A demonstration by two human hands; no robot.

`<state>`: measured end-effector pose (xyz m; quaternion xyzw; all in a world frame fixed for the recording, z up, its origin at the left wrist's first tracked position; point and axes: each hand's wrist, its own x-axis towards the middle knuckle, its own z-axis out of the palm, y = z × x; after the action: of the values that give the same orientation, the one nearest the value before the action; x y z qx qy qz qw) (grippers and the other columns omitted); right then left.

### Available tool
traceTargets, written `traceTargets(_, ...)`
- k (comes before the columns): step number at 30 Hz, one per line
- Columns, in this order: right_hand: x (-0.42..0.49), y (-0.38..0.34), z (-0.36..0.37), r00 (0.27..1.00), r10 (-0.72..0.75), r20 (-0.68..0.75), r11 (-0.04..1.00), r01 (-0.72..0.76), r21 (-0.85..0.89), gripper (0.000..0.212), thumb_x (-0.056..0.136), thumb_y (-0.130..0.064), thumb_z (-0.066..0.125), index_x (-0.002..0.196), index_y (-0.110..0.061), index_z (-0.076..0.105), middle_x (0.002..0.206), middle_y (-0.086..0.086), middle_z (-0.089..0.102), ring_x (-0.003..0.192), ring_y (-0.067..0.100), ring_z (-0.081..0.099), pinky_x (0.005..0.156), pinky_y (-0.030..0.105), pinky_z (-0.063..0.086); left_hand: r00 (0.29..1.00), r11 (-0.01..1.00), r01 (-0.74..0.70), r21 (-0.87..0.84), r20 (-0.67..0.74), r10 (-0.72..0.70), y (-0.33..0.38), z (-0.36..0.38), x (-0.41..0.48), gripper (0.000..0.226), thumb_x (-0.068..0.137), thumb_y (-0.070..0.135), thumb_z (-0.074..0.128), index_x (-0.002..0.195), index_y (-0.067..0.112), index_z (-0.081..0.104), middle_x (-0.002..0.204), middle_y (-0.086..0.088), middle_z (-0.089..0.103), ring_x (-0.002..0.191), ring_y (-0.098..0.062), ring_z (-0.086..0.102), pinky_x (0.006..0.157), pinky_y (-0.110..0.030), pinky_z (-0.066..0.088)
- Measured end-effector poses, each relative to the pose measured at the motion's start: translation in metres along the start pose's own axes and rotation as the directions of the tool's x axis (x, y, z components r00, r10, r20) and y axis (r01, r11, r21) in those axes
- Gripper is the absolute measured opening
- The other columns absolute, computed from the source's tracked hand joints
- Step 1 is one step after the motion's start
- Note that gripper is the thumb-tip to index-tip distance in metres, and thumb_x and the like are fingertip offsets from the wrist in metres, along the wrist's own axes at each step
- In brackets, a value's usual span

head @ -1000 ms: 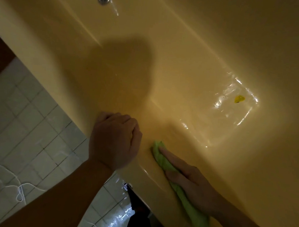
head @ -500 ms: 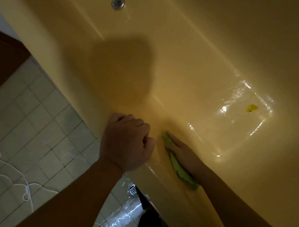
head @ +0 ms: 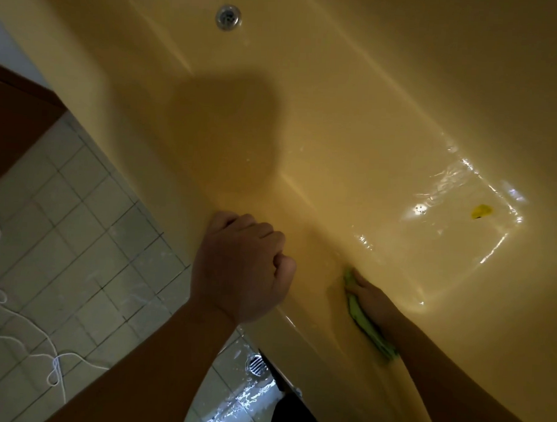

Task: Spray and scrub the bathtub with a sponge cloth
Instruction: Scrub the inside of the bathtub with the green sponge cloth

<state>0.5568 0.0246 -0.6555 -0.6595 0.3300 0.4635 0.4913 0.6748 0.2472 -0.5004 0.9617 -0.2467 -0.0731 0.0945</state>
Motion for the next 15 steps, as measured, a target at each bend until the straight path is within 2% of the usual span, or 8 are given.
traceTargets(3,-0.016,-0.057,0.015,0.988,-0.142,0.065,0.988,0.138,0.063,0.054,0.107,-0.043,0.047,0.158,-0.046,0.029,0.166,-0.006,0.029,0.15,0.017,0.032,0.12,0.032,0.025,1.0,1.0,0.011,-0.002,-0.021,-0.011,-0.002,-0.001,0.002,0.021,0.082,0.022,0.05,0.061,0.018,0.052,0.06,0.002,0.049,0.064,-0.027,0.044,0.077,-0.04,0.038)
traceTargets(6,-0.064,-0.093,0.026,0.909,-0.398,0.124,0.917,0.389,0.087,0.048,0.105,-0.047,0.05,0.147,-0.064,0.036,0.161,-0.026,0.031,0.146,-0.003,0.033,0.119,0.026,0.027,0.998,0.999,0.045,-0.012,-0.051,-0.045,-0.004,-0.004,0.004,0.021,0.083,0.022,0.048,0.063,0.018,0.053,0.061,0.0,0.051,0.066,-0.027,0.045,0.078,-0.041,0.036)
traceTargets(8,-0.091,-0.096,0.025,0.871,-0.47,0.145,0.881,0.453,0.134,0.047,0.102,-0.046,0.052,0.143,-0.067,0.039,0.157,-0.034,0.034,0.144,-0.011,0.032,0.118,0.023,0.027,0.991,0.995,0.095,-0.02,-0.088,-0.097,-0.007,-0.005,0.007,0.022,0.083,0.019,0.046,0.064,0.017,0.055,0.063,-0.001,0.052,0.068,-0.028,0.046,0.079,-0.041,0.038)
traceTargets(10,-0.091,-0.083,0.018,0.889,-0.436,0.14,0.897,0.415,0.152,0.048,0.1,-0.046,0.054,0.14,-0.068,0.042,0.156,-0.034,0.036,0.143,-0.01,0.035,0.119,0.024,0.028,0.98,0.987,0.159,-0.031,-0.116,-0.162,-0.011,-0.006,0.01,0.024,0.083,0.017,0.045,0.064,0.015,0.057,0.065,-0.003,0.055,0.07,-0.029,0.047,0.082,-0.042,0.04)
traceTargets(12,-0.069,-0.057,0.01,0.938,-0.331,0.102,0.94,0.318,0.125,0.046,0.103,-0.044,0.052,0.142,-0.066,0.041,0.158,-0.028,0.035,0.145,-0.001,0.037,0.121,0.028,0.028,0.972,0.979,0.2,-0.042,-0.121,-0.204,-0.015,-0.006,0.012,0.025,0.083,0.016,0.045,0.064,0.013,0.061,0.069,-0.004,0.059,0.072,-0.031,0.05,0.086,-0.044,0.042)
traceTargets(15,-0.015,-0.019,0.003,0.994,-0.108,0.035,0.993,0.109,-0.044,0.048,0.108,-0.046,0.043,0.154,-0.05,0.033,0.166,-0.008,0.03,0.15,0.02,0.033,0.122,0.036,0.023,0.971,0.977,0.206,-0.052,-0.113,-0.211,-0.018,-0.006,0.014,0.025,0.08,0.016,0.046,0.062,0.012,0.062,0.069,-0.003,0.061,0.072,-0.03,0.051,0.087,-0.042,0.042)
